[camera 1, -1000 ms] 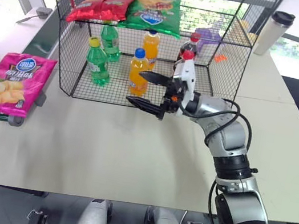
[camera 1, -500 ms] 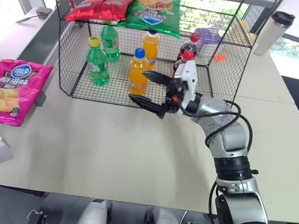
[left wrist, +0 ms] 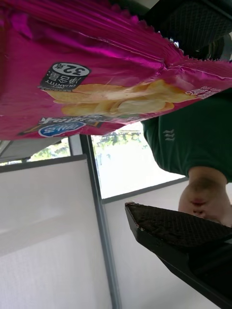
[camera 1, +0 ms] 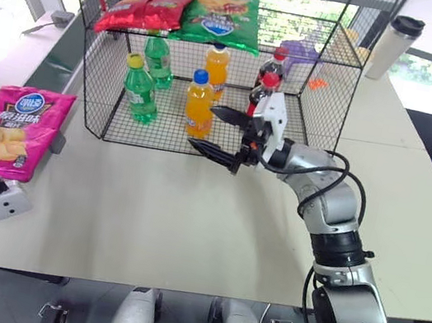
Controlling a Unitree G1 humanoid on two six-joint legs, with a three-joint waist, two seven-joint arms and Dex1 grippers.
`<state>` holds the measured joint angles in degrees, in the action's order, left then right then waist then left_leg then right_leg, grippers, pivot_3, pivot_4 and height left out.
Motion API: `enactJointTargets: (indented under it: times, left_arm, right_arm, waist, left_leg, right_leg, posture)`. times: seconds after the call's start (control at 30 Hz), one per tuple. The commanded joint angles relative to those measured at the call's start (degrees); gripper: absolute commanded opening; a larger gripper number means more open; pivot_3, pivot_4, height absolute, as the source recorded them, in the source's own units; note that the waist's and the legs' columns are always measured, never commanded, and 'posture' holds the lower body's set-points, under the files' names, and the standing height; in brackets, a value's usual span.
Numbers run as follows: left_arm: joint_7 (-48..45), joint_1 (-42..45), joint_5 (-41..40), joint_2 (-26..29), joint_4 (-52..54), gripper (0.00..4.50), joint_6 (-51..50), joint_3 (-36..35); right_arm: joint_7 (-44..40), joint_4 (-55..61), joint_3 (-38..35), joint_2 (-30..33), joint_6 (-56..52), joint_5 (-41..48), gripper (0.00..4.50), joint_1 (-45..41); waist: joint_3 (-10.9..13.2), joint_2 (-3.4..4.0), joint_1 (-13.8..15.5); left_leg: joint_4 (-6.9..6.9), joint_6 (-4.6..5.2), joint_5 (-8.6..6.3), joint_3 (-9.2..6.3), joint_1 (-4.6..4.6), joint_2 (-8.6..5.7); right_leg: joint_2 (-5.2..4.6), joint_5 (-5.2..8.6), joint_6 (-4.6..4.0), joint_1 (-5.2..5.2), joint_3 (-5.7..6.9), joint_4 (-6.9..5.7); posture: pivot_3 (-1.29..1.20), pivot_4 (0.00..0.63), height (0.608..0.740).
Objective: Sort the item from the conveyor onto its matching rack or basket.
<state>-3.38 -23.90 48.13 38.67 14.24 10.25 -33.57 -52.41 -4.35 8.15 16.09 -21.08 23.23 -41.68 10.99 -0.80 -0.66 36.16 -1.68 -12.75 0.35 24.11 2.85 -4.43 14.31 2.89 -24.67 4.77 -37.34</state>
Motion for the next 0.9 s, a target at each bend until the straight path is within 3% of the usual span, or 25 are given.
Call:
enactJointTargets:
  times: [0.03, 0.2, 0.23, 0.3, 0.57, 0.73, 0.9]
  left_arm:
    - [0.84, 2.81, 0.26, 1.8, -2.25, 4.48, -1.67, 2.37]
    - [-0.09, 6.92, -0.43, 3.66, -6.46, 4.48, -3.6, 6.03]
    - [-0.43, 7.76, -0.66, 4.03, -7.42, 4.24, -3.82, 6.85]
    - [-0.57, 8.87, -0.86, 4.76, -8.58, 3.62, -3.99, 8.25]
    - [-0.1, 9.09, -2.23, 6.21, -8.65, 0.05, -5.43, 10.1]
    - [0.29, 8.88, -2.29, 7.28, -3.77, 0.05, -7.65, 5.31]
    - [-12.92, 10.06, -13.54, 10.96, 6.23, 0.05, -10.59, -4.24]
  right_arm:
    - [0.29, 2.81, -0.43, -0.03, 0.0, 0.13, 4.5, -0.35]
    - [0.84, 3.15, -0.48, 0.27, -0.12, -0.3, 4.5, -0.25]
    - [1.0, 3.23, -0.49, 0.28, -0.12, -0.45, 4.5, -0.18]
    - [1.25, 3.51, -0.47, 0.39, -0.17, -0.67, 4.5, 0.0]
    - [2.52, 4.73, -0.56, 0.66, -0.38, -1.16, 4.5, 0.97]
    - [2.58, 4.37, -0.68, 0.79, 0.04, -1.48, 4.5, 1.14]
    - [2.2, 2.26, -1.36, 1.19, 1.17, -1.86, 4.5, 0.14]
  waist:
    - [0.0, -0.01, 0.09]
    - [0.0, 0.01, 0.02]
    - [-0.01, 0.03, 0.07]
    - [-0.01, 0.07, 0.07]
    - [-0.02, 0.06, 0.01]
    - [-0.01, 0.06, -0.03]
    - [-0.01, 0.01, 0.02]
  left_leg:
    - [0.0, 0.0, 0.0, -0.01, -0.02, 0.0]
    - [0.0, 0.0, 0.0, 0.01, -0.18, -0.01]
    - [-0.01, 0.0, 0.0, 0.0, -0.19, -0.01]
    - [-0.02, 0.0, 0.0, 0.0, -0.26, -0.01]
    - [-0.02, 0.0, 0.0, 0.01, -0.27, 0.0]
    - [-0.02, 0.0, 0.0, 0.01, -0.27, 0.01]
    - [-0.01, -0.01, 0.0, 0.0, -0.25, 0.01]
  right_leg:
    - [0.0, 0.0, 0.0, 0.02, 0.0, -0.01]
    - [-0.01, 0.0, 0.0, 0.14, 0.0, -0.05]
    - [-0.01, 0.0, 0.0, 0.14, 0.0, -0.06]
    - [-0.01, 0.0, 0.0, 0.18, 0.0, -0.09]
    - [-0.01, 0.0, 0.0, 0.19, 0.0, -0.1]
    - [-0.01, 0.0, 0.0, 0.19, 0.0, -0.1]
    - [-0.01, 0.0, 0.0, 0.18, 0.0, -0.1]
  posture:
    - [0.0, 0.15, 0.74]
    - [0.0, 0.15, 0.74]
    - [0.0, 0.15, 0.74]
    - [0.0, 0.15, 0.74]
    - [0.0, 0.15, 0.74]
    - [0.0, 0.15, 0.74]
    - [0.0, 0.15, 0.74]
